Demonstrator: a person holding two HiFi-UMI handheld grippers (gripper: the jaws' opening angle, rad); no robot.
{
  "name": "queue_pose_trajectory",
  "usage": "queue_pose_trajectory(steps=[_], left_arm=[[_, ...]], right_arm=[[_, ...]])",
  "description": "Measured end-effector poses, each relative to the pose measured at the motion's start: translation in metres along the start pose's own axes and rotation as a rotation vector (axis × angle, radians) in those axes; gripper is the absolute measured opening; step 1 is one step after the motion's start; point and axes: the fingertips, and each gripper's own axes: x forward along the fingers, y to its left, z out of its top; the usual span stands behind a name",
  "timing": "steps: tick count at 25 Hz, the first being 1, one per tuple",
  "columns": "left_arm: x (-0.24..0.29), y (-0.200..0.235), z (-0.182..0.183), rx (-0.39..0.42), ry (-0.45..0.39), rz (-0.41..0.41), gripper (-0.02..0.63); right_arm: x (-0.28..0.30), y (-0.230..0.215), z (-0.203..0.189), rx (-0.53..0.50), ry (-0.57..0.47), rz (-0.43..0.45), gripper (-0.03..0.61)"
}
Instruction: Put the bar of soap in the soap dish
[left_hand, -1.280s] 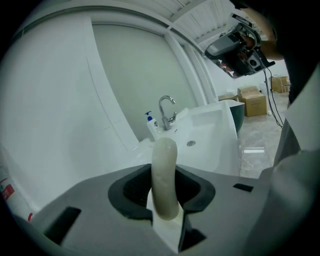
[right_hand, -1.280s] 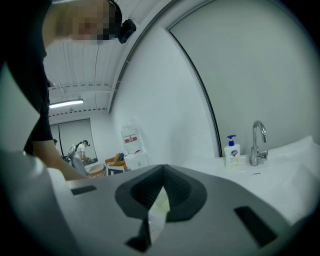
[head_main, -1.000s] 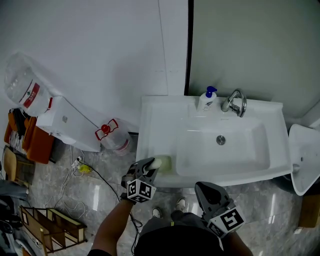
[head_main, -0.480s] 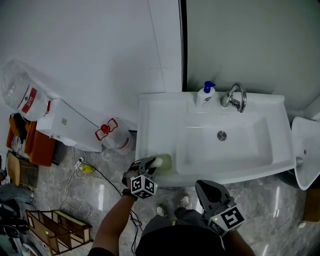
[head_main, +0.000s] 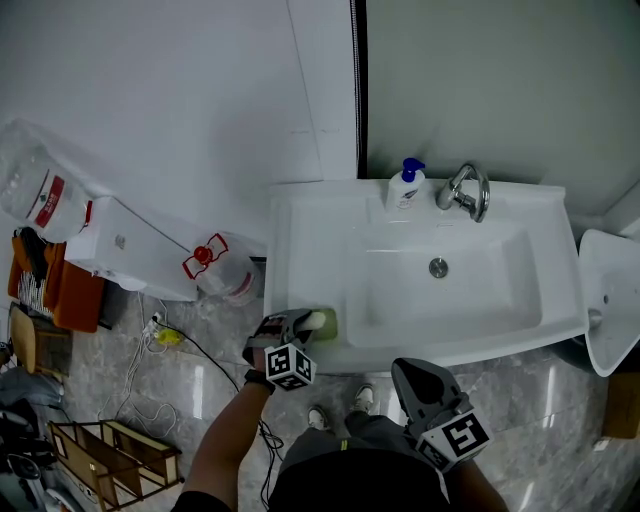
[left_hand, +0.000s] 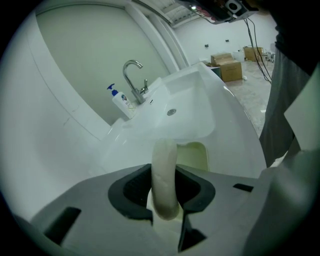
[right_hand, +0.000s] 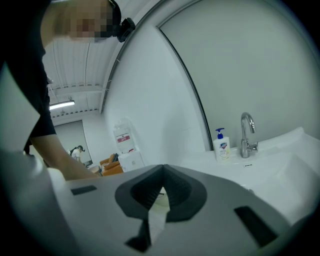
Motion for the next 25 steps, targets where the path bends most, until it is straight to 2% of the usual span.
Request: queue_pose_trajectory(steps=[5,12,25], left_arm=[[0.011,-0.008,-0.008,0.06,0.035,-0.021,0.115],[0.021,-0.012,-0.017,0.105,0.085,-0.037,0.115],[0.032,0.005,-0.009,0.212,0.124,-0.01,0.115]], right_arm=[[0.001,0.001,-0.002,0.027,0.014,0.006,0.011],[0.0,-0.007,-0.005,0.025,0.006,-0.007,0.011],[-0.007,-0.021,-0.008,0.042,0.015,-0.032,0.011]])
